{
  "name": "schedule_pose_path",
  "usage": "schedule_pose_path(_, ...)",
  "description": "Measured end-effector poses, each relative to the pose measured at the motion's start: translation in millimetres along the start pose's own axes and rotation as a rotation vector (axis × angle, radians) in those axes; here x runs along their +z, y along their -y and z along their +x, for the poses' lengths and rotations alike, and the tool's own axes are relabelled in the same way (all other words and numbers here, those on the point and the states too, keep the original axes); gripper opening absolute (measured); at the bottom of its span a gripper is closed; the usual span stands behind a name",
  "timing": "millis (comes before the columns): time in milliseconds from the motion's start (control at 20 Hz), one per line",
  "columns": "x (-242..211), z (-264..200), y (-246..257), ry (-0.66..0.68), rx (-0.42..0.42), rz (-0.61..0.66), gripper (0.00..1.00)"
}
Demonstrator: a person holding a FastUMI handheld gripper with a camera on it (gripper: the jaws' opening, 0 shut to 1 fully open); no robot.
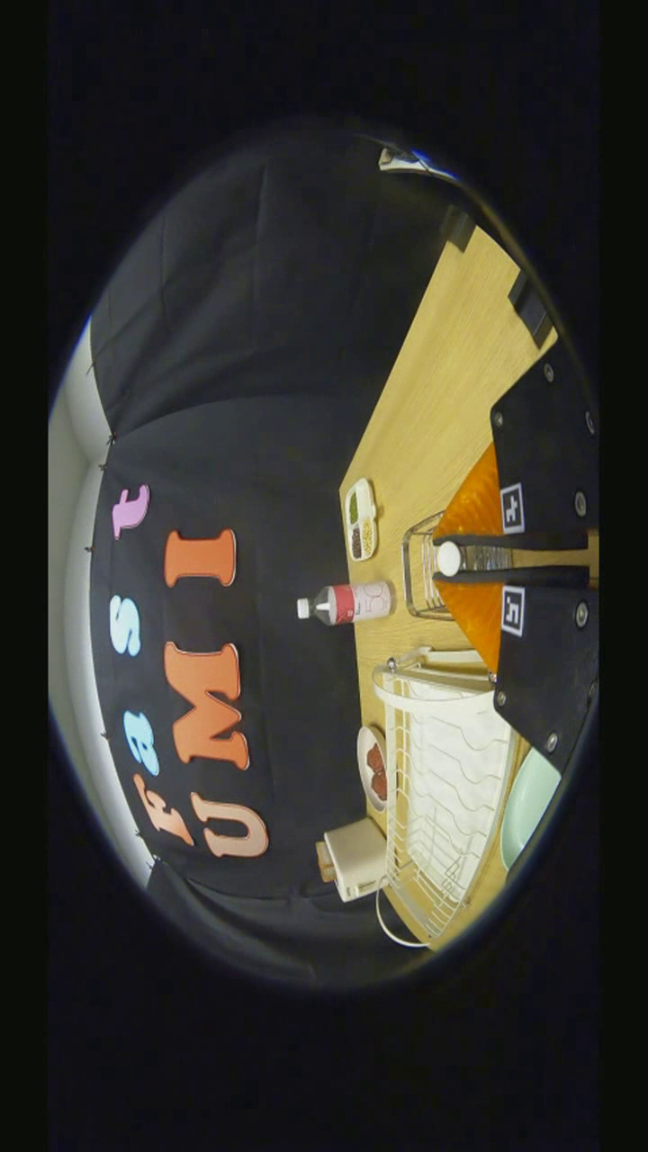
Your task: Take the plate from the dish rack, then take the spoon from the basket and place it into the plate.
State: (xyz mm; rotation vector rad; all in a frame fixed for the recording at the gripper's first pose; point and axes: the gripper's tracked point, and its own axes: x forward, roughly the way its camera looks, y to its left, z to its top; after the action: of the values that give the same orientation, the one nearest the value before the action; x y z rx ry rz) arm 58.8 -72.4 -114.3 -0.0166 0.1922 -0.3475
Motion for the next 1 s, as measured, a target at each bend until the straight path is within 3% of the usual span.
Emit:
schedule_pose_path(600, 65, -70, 2, 0.134, 0.026, 0.004, 0.06)
schedule_pose_path(1000, 77, -142, -44, 0.183, 0.181, 0.013, 0.06)
